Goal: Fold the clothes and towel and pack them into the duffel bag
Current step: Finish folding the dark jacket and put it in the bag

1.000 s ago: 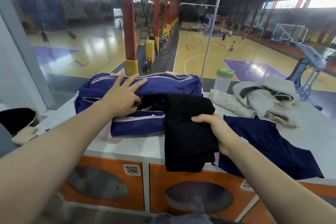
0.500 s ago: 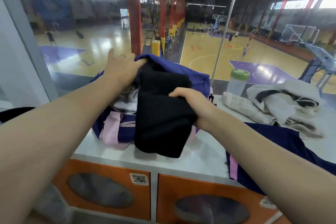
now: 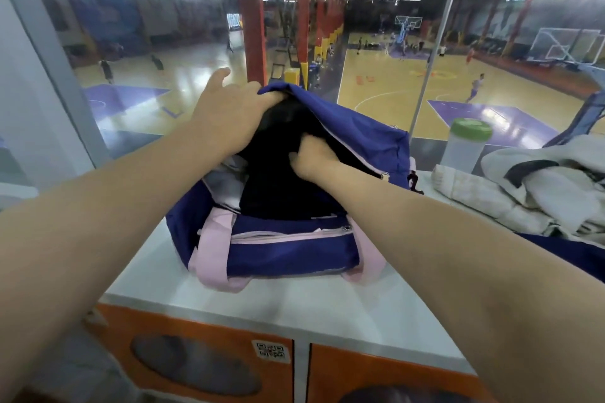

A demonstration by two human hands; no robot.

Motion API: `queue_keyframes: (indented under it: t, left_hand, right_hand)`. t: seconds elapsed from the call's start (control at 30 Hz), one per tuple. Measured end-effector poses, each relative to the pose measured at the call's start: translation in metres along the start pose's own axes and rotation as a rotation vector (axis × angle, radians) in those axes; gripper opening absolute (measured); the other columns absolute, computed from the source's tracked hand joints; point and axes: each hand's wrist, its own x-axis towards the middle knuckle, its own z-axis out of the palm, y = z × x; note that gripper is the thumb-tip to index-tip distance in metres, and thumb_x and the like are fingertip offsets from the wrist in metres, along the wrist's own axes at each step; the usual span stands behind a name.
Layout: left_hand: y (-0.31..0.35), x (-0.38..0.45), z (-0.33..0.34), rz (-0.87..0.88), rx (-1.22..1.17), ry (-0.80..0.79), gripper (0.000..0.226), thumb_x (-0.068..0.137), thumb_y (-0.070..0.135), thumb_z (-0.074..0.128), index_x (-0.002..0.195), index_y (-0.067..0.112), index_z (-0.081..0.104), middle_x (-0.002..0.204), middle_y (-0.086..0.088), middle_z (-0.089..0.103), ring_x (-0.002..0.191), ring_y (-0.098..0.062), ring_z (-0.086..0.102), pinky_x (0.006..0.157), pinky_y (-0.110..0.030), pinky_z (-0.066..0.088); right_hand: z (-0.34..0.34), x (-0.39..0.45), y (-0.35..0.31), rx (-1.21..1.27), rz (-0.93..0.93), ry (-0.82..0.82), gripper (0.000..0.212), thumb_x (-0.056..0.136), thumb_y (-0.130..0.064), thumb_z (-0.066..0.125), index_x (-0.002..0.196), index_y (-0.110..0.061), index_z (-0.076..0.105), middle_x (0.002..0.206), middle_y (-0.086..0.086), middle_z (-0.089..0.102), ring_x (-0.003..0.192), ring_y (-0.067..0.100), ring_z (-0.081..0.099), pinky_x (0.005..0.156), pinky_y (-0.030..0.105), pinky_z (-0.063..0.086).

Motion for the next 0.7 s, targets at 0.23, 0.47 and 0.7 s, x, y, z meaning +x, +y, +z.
queue_keyframes:
  t: [0.23,0.47,0.7]
  left_hand:
    - [-0.004,-0.002,-0.001,0.010,-0.015,-0.030,0.062,0.090,0.018,0.047,0.148,0.033,0.029,0.116,-0.008,0.056,0.102,-0.030,0.061,0.114,-0.044,0.019]
    - [-0.005,0.002,-0.007,0.020,-0.021,-0.090,0.066,0.089,0.019,0.048,0.149,0.034,0.024,0.122,-0.006,0.055,0.109,-0.028,0.059,0.115,-0.043,0.016]
    - [-0.009,0.001,0.004,0.030,-0.038,-0.076,0.073,0.087,0.016,0.048,0.150,0.037,0.020,0.120,-0.004,0.061,0.107,-0.026,0.060,0.112,-0.042,0.021]
  right_hand:
    - [0.002,-0.033,-0.016,-0.465,-0.283,0.351,0.065,0.082,-0.019,0.058,0.140,0.001,0.035,0.135,0.019,0.048,0.117,0.033,0.052,0.100,0.039,0.043]
    - [0.016,-0.030,-0.008,-0.709,-0.449,-0.021,0.065,0.096,-0.055,0.033,0.152,-0.024,0.025,0.160,0.011,0.019,0.146,0.033,0.017,0.118,0.050,0.004]
    - [0.013,-0.001,0.005,-0.590,-0.274,-0.167,0.081,0.087,-0.075,0.029,0.155,-0.033,0.012,0.163,0.009,-0.002,0.149,0.033,-0.001,0.120,0.048,0.001]
